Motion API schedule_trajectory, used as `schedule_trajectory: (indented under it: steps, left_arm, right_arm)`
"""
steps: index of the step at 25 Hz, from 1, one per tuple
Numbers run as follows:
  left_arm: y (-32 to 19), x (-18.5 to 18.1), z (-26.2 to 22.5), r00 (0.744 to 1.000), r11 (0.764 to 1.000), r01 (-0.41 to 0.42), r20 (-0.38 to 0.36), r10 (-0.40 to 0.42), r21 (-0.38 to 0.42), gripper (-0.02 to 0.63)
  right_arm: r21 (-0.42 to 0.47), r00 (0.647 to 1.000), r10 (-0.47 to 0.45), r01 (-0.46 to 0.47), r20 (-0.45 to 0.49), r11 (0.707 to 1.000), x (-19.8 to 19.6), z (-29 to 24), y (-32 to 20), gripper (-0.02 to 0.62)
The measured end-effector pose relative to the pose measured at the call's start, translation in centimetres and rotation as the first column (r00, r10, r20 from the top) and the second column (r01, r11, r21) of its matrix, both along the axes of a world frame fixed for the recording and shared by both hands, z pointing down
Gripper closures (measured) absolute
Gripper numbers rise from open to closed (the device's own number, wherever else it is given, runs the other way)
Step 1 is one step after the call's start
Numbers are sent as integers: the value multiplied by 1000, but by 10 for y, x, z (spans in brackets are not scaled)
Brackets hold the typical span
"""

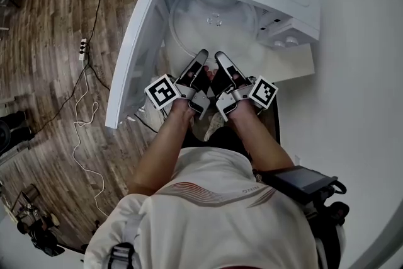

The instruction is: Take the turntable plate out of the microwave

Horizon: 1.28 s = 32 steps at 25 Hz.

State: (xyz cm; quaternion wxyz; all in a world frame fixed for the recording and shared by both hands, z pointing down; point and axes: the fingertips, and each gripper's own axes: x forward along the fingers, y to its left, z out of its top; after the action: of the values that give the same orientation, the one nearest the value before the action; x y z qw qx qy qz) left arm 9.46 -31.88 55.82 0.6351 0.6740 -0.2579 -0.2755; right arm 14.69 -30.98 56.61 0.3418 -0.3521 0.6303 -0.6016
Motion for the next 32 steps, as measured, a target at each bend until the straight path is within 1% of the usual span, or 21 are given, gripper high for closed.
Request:
schedule_trajectory:
  steps: [3,5,8,11,13,16,20,22,24,26,32]
  left_arm:
    - [6,0,3,1000,1000,17,2,-17,11,555]
    - [21,-3,2,1000,1000,28,-2,-28,14,554]
    - [39,-8,-14,999,999,44,-7,-44,24,554]
    - [52,-5,-29,998,998,55,-6,-55,39,554]
    - [72,-6,-40,998,997,57,-17,-57,49,554]
    - [96,-16,-60,998,996,63,-27,-62,58,554]
    - [115,-16,-73,996,995,80,-32,-78,65,554]
    - [136,-10,-85,996,993,87,-29,-85,73,554]
    - [168,-3,-110,995,992,92,-33,-90,86,554]
    - [190,2,-131,995,991,97,-46,-93,95,554]
    - [193,3,-126,992,988,119,-58,-114,103,554]
  right_arm:
    - [6,1000,-17,17,9,1000,0,4,6,560]
    - [15,1000,-27,27,11,1000,-3,4,19,560]
    - [25,999,-45,45,5,999,-8,-12,37,560]
    - [36,998,-57,57,12,998,-6,-28,50,560]
    - [46,998,-62,61,13,997,-7,-38,69,560]
    - [62,997,-72,72,-3,996,-17,-58,92,560]
    - [67,996,-87,88,-6,994,-16,-70,110,560]
    - [73,995,-95,95,-9,993,-10,-83,131,560]
    - [83,995,-99,100,-21,991,-2,-110,163,560]
    - [89,994,-102,105,-33,990,3,-130,185,560]
    - [96,991,-129,132,-37,987,4,-126,186,558]
